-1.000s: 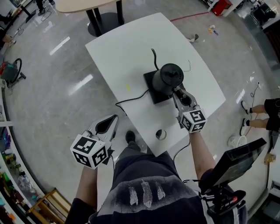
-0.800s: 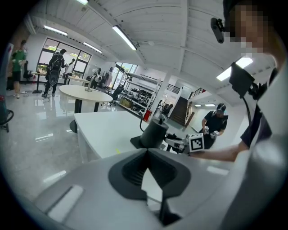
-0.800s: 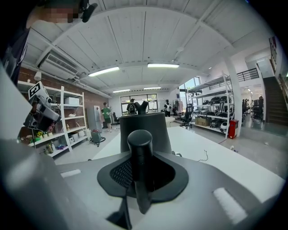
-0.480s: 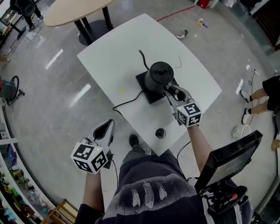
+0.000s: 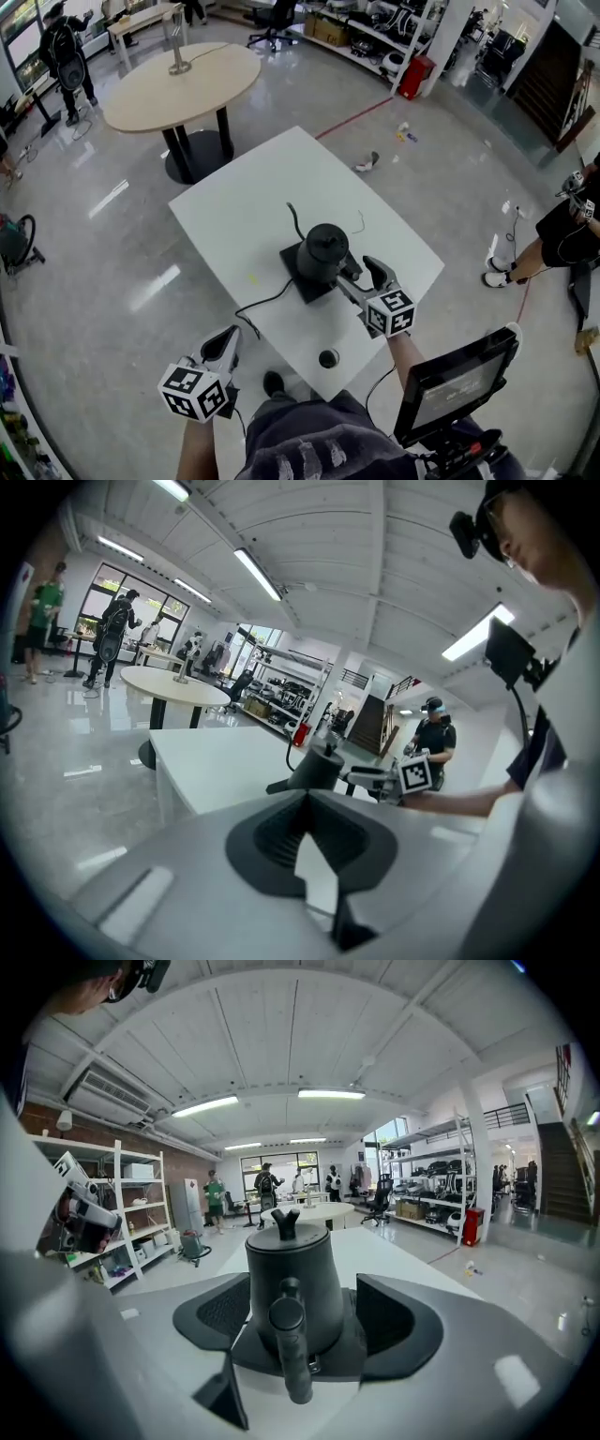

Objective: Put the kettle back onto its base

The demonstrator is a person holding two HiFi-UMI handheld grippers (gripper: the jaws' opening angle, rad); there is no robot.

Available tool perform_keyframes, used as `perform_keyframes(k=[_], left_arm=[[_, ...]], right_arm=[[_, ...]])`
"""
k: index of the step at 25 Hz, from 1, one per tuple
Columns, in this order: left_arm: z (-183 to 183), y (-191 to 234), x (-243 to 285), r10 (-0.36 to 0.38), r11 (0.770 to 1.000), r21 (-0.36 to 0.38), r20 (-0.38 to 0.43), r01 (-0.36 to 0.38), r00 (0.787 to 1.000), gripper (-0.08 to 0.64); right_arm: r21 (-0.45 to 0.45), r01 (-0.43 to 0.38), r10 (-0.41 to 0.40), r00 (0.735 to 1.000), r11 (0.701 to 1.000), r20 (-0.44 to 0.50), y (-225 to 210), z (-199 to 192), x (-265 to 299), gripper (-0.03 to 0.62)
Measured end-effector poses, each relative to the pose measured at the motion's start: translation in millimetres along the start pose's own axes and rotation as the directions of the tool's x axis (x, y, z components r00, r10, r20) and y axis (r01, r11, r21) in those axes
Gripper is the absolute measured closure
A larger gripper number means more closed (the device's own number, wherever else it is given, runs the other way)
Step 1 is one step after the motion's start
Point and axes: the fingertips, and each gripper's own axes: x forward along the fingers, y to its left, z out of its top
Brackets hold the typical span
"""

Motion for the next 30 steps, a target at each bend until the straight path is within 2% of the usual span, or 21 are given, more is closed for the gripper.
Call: perform_keyframes(k=[3, 6, 10, 14, 20, 25, 26, 27, 28, 30], left_arm=[[0.6, 5.6, -1.7, -0.006, 1.000, -0.006, 0.013, 0.006, 1.000, 0.560], [8.7, 9.3, -0.5, -0.030, 1.000, 0.002, 0.037, 0.030, 0.999, 0.560], [16.5, 15.9, -4.7, -0.053, 0.999, 0.015, 0.055, 0.052, 0.997, 0.560], [19.4, 15.6, -1.8, -0.067, 0.998, 0.014, 0.073, 0.066, 0.995, 0.560], [23.4, 14.0, 2.7, -0.111, 0.994, 0.024, 0.080, 0.110, 0.991, 0.560], [45.5, -5.8, 14.3, -0.148, 0.988, 0.055, 0.114, 0.143, 0.982, 0.560], [48.0, -9.1, 13.4, -0.149, 0.988, 0.061, 0.110, 0.143, 0.983, 0.560], [48.3, -11.6, 11.2, -0.144, 0.988, 0.066, 0.101, 0.138, 0.984, 0.560], [47.1, -14.0, 8.8, -0.135, 0.989, 0.071, 0.089, 0.129, 0.987, 0.560], [42.9, -22.2, 5.5, -0.114, 0.990, 0.090, 0.073, 0.107, 0.991, 0.560]], right_arm=[[0.005, 0.015, -0.015, 1.000, 1.000, 0.019, -1.9, 12.9, -5.7, 0.247], [0.035, 0.033, -0.035, 0.996, 0.999, 0.079, -4.7, 41.1, -14.3, 0.245], [0.004, 0.046, -0.046, 0.989, 0.999, 0.143, 8.4, 74.9, -20.8, 0.247], [-0.017, 0.019, -0.016, 0.983, 1.000, 0.181, 25.8, 97.7, -29.1, 0.247], [0.058, -0.035, 0.021, 0.974, 0.998, 0.225, 56.5, 124.3, -50.9, 0.278], [0.027, -0.042, 0.032, 0.958, 0.999, 0.285, 54.4, 161.8, -72.1, 0.366], [0.033, -0.044, 0.032, 0.956, 0.998, 0.292, 54.9, 165.0, -75.5, 0.422], [0.039, -0.051, 0.038, 0.955, 0.998, 0.294, 57.4, 165.0, -78.1, 0.541], [0.040, -0.067, 0.053, 0.955, 0.997, 0.291, 61.9, 162.9, -80.1, 0.591], [0.028, -0.107, 0.094, 0.954, 0.994, 0.284, 71.4, 157.3, -85.2, 0.591]])
